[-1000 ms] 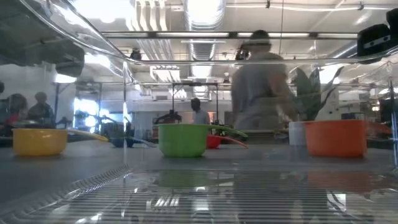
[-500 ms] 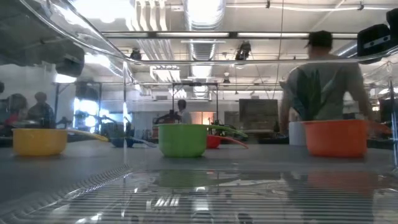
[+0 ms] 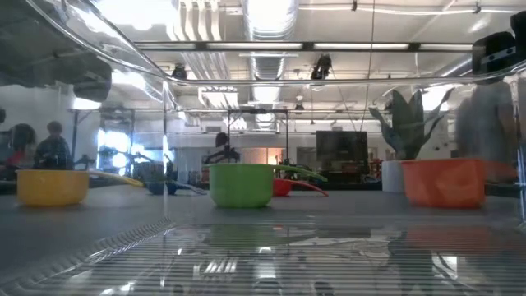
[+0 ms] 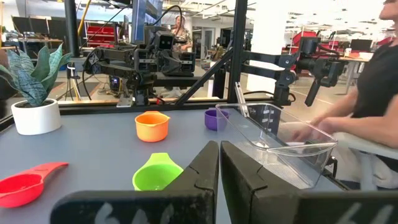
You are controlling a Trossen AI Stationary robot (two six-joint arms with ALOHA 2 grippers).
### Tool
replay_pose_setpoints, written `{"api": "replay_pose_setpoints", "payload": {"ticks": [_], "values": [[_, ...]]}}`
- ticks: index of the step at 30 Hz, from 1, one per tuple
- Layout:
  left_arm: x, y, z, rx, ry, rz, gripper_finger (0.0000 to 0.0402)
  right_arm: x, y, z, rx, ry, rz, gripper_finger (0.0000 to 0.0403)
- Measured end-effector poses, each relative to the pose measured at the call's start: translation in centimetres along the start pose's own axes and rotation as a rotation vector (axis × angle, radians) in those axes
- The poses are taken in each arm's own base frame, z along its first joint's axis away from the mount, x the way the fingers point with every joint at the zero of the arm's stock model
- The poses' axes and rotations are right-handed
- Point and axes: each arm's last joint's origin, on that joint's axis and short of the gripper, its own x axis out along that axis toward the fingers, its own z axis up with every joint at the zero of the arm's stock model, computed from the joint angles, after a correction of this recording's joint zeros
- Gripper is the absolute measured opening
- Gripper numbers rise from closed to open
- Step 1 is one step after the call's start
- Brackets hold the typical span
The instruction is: Nest measuring cups in basket
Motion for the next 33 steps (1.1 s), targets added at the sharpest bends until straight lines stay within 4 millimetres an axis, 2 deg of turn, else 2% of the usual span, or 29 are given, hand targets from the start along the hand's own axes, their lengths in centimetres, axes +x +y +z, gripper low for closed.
{"api": "replay_pose_setpoints", "payload": {"ticks": [33], "values": [[0.0, 0.0, 0.0, 0.0, 0.0, 0.0, 0.0, 0.0, 0.0, -0.01, -0.002, 0.0, 0.0, 0.0009]]}}
